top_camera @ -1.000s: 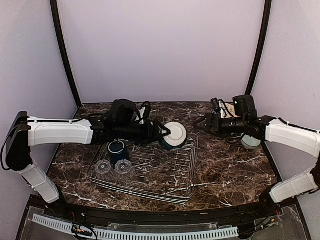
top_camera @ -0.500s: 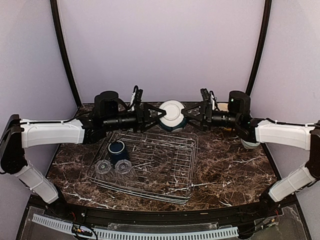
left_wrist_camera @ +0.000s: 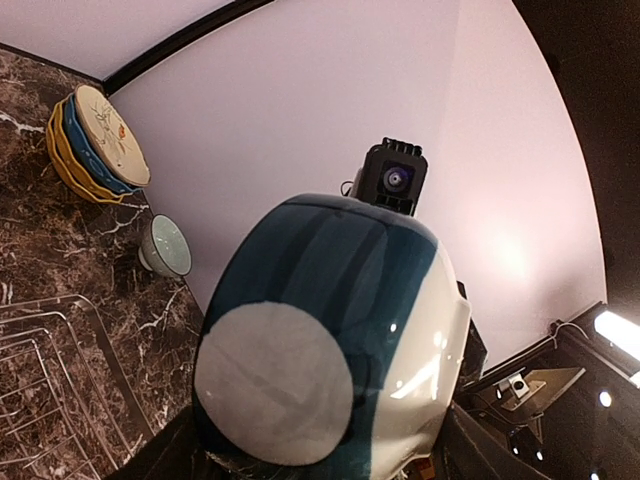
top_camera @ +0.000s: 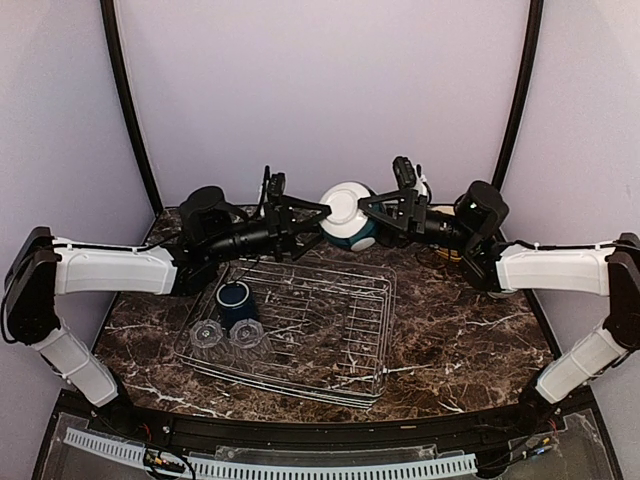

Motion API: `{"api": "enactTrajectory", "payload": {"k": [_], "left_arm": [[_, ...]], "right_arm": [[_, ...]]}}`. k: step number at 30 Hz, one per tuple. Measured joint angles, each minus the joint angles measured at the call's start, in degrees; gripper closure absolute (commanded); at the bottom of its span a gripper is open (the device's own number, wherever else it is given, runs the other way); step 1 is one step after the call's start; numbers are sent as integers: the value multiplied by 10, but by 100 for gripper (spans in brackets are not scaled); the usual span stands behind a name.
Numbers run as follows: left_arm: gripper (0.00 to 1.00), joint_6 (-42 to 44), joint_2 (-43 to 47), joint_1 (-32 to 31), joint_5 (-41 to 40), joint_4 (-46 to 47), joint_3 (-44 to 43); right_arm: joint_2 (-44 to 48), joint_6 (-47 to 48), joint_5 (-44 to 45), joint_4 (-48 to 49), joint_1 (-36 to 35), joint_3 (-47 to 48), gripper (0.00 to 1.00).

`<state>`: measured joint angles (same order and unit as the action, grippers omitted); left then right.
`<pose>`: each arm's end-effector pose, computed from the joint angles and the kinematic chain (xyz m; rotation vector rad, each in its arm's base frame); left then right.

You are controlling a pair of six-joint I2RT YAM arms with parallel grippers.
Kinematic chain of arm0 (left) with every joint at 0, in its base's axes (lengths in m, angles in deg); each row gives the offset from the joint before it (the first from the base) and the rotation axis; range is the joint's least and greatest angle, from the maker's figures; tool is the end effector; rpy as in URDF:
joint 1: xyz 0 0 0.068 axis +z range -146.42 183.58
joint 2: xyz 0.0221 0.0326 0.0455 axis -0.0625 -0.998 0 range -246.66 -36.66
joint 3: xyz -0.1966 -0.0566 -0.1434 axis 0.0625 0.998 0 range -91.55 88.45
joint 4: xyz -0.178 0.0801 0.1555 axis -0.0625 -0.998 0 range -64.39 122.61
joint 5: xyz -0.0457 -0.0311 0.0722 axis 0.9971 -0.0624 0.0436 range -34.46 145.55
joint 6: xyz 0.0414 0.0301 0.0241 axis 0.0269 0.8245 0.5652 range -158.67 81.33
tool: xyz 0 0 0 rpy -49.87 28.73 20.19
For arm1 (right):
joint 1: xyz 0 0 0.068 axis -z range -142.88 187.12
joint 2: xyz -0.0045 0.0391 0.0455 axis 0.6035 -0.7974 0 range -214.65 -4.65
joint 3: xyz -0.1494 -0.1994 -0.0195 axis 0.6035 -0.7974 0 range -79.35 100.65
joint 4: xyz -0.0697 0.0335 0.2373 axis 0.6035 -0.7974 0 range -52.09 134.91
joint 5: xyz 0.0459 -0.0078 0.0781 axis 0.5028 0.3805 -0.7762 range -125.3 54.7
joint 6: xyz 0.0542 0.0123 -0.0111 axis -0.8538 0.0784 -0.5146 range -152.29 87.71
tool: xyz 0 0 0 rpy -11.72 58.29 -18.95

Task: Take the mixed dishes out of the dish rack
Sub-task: Pass from the left arm to the right, then place the bowl at the center of the board.

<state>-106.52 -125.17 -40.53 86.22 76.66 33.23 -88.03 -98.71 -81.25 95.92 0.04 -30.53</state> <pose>0.2352 -0.2560 0.2965 0.1959 1.7298 -1.9079 0.2342 0.2126 0.2985 -0.4384 1.6478 1.9475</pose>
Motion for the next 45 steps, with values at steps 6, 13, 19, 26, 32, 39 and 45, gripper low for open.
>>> {"api": "enactTrajectory", "payload": {"k": [6, 13, 19, 26, 32, 39, 45], "left_arm": [[59, -52, -26, 3, 15, 82, 15], [59, -95, -39, 6, 23, 135, 29], [46, -98, -52, 20, 13, 168, 33], [13, -41, -43, 25, 11, 138, 48], [1, 107, 16, 49, 16, -48, 31], [1, 357, 73, 63, -44, -362, -134], [1, 495, 120, 69, -141, -496, -203]], "right_arm": [[-14, -42, -3, 92, -12, -1, 50], [-39, -65, -9, 156, -23, 0, 91], [-51, -83, -16, 165, -24, 1, 100], [-50, -52, -16, 109, -24, 1, 100], [24, 95, 33, -169, -19, 12, 100], [139, 311, 240, -558, -1, 113, 100], [153, 410, 450, -805, 43, 182, 100]]}}
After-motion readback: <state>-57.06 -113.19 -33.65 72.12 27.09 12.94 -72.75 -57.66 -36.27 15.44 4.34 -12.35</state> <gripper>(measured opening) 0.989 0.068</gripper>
